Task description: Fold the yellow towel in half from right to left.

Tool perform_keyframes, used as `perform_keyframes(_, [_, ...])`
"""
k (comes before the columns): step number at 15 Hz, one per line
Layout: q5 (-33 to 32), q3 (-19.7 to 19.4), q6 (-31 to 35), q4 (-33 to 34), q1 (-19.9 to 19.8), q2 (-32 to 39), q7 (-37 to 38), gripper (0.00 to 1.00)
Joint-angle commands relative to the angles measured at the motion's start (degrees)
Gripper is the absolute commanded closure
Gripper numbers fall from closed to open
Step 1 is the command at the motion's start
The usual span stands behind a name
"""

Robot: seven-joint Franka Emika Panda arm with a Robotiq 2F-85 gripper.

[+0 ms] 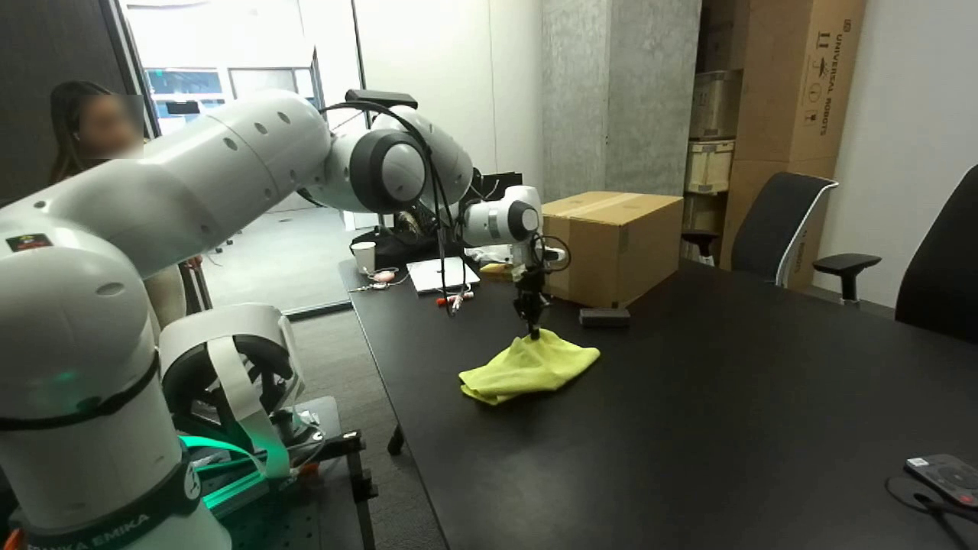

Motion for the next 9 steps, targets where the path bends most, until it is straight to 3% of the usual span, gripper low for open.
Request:
perform_keyframes(1, [-0.08, 0.33, -1.58, 3.15, 0.37, 0.07, -1.39, 0.99])
perform_keyframes(9, [-0.24, 3.26, -1.60, 2.94, 2.60, -3.14, -4.55, 0.99])
